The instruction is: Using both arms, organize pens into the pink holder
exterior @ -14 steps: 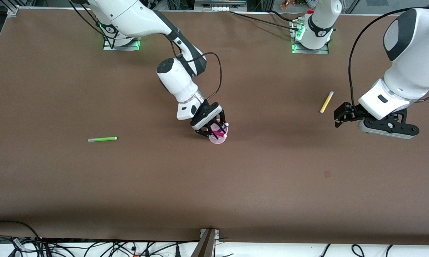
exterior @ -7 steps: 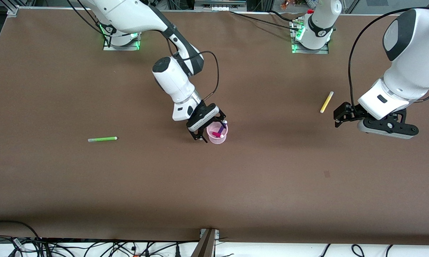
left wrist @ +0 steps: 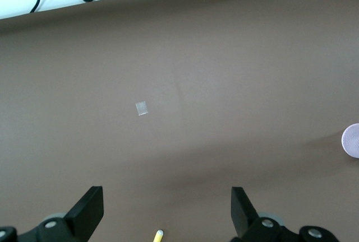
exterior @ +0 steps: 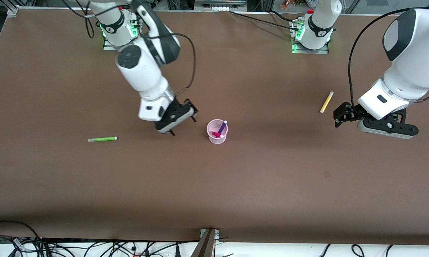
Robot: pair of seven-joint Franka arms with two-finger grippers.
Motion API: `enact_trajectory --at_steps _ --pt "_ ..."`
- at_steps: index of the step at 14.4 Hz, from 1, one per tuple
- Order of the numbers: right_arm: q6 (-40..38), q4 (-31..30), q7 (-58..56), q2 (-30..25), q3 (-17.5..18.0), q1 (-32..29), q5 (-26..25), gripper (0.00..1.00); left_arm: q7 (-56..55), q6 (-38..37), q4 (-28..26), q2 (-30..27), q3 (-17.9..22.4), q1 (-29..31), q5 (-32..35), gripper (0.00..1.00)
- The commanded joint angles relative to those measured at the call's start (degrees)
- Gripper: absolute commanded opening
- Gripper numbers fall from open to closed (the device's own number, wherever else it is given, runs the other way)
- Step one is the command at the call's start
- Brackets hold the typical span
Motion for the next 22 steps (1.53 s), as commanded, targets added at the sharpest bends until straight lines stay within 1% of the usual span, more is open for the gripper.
enact_trajectory --at_steps 1,3,4,6,9,10,12,14,16,18,19,20,22 --pt "-16.42 0.93 -0.83 -5.10 -5.74 0.56 -1.40 1.00 -1.04 3.40 -1.05 -1.63 -0.35 1.86 -1.68 1.00" --pt "-23.13 0.67 -1.18 -9.14 -9.70 0.56 -6.22 1.00 -4.39 3.41 -0.78 -2.42 -0.17 2.30 -1.68 1.00" --pt "-26.73 0.76 -1.36 -10.55 -11.80 0.56 -6.51 1.00 -6.23 3.41 -0.78 -2.68 -0.08 2.30 -1.68 1.00" --pt "-30.97 2.07 -5.81 -10.74 -15.94 -0.49 -6.42 1.00 -7.91 3.24 -0.69 -3.65 0.18 2.65 -1.68 1.00" --pt "-36.24 4.80 -15.57 -10.83 -14.38 -9.35 -6.24 1.00 -11.16 2.79 -0.17 -4.36 0.18 2.91 -1.68 1.00" --pt "-37.91 4.63 -17.25 -12.31 -14.28 -11.20 -6.16 1.00 -11.08 1.40 0.88 -4.27 0.18 2.91 -1.68 1.00" --pt "-38.63 3.31 -16.83 -15.21 -14.20 -14.63 -6.07 1.00 -10.55 -3.34 4.30 -3.92 0.18 2.91 -1.68 1.00" --pt "-41.69 3.57 -13.60 -16.62 -13.67 -16.83 -6.07 1.00 -10.55 -4.59 5.28 -3.83 0.18 3.00 -1.68 1.00" --pt "-43.46 4.01 -8.59 -17.25 -12.79 -17.37 -6.50 1.00 -10.46 -4.76 5.28 -3.92 0.18 3.26 -1.68 1.00" --pt "-44.17 5.58 -5.24 -17.60 -12.53 -16.32 -7.56 1.00 -10.55 -5.11 5.28 -4.01 -0.17 3.35 -1.59 1.00" --pt "-44.17 6.81 -4.18 -17.60 -12.35 -15.53 -9.30 1.00 -10.46 -5.46 5.28 -4.01 -0.08 3.35 -1.59 1.00" --pt "-44.08 7.52 -4.09 -17.34 -12.35 -15.35 -9.93 1.00 -10.46 -5.47 5.28 -4.01 -0.08 3.35 -1.59 1.00" --pt "-42.42 8.40 -4.17 -16.46 -12.26 -15.35 -9.94 1.00 -10.38 -5.55 5.20 -4.01 -0.08 3.35 -1.59 1.00"
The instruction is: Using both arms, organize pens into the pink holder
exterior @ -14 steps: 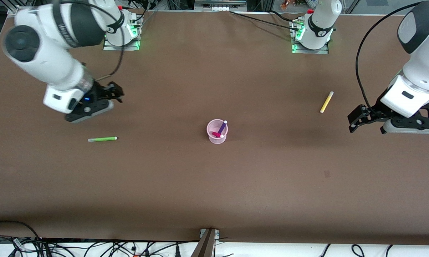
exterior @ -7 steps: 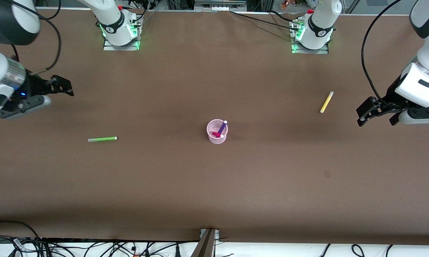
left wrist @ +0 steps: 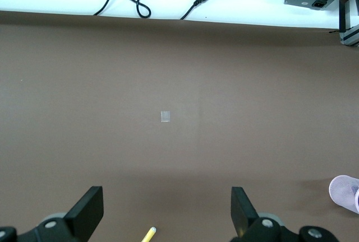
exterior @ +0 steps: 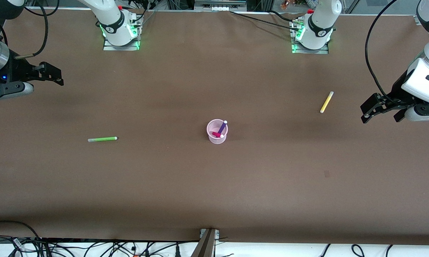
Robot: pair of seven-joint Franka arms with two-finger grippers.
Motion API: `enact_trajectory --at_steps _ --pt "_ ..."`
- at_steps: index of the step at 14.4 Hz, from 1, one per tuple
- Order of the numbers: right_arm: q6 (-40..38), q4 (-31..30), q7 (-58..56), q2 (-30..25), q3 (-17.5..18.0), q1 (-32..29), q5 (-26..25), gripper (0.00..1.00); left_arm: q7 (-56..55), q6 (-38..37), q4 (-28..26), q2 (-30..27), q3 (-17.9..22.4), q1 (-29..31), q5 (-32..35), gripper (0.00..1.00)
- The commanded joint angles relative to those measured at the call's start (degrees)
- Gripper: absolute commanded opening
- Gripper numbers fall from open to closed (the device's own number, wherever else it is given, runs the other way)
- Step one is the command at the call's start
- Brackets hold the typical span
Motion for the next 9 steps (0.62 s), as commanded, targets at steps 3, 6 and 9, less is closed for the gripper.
enact_trajectory --at_steps 3,6,9 --pt "-0.57 6.15 1.23 3.31 0.09 0.30 -0.97 1.00 1.20 -1.31 0.59 -0.21 0.39 -0.09 -1.59 1.00" --pt "-0.66 6.33 1.94 3.40 0.09 0.39 -0.62 1.00 3.30 -2.10 0.51 -0.39 6.86 -5.78 -1.68 1.00" --pt "-0.74 6.33 1.85 3.40 0.09 0.39 -0.54 1.00 5.07 -2.72 0.59 -0.56 9.18 -7.39 -4.14 1.00"
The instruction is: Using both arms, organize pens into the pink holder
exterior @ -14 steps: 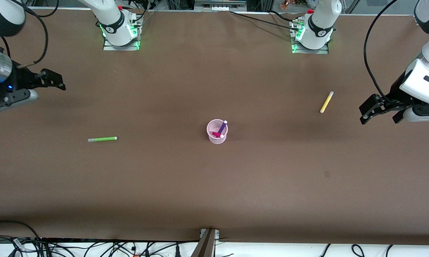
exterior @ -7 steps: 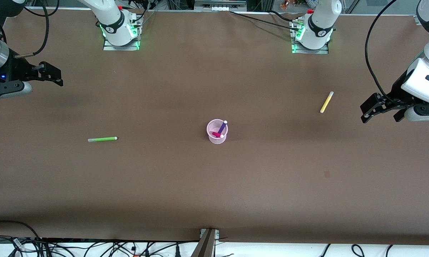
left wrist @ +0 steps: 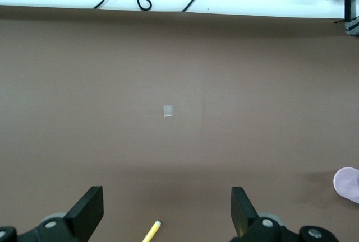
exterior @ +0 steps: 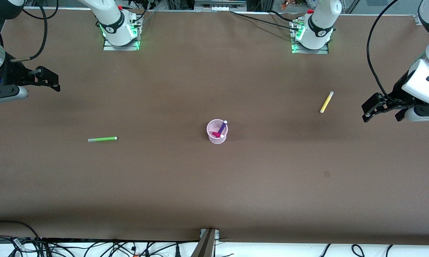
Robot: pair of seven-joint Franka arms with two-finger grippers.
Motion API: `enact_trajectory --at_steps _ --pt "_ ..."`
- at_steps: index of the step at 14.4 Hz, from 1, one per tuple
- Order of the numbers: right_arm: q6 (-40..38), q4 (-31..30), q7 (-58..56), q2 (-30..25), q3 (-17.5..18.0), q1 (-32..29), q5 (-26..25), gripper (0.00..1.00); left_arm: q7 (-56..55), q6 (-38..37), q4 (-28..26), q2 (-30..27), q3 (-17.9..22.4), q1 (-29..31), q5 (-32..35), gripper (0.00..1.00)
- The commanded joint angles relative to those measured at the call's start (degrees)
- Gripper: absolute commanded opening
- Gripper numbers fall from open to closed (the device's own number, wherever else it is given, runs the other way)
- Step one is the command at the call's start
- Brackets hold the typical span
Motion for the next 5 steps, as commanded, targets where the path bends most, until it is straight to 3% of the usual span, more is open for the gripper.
enact_trajectory --at_steps 1,5 --pt "-1.18 1.56 0.74 0.52 0.01 0.23 -0.28 1.00 4.25 -1.66 0.51 -0.65 1.84 -1.23 -2.37 1.00" --pt "-1.18 1.56 0.65 0.52 -0.08 0.23 -0.20 1.00 8.22 -3.42 0.33 -0.83 3.42 -1.32 -2.37 1.00"
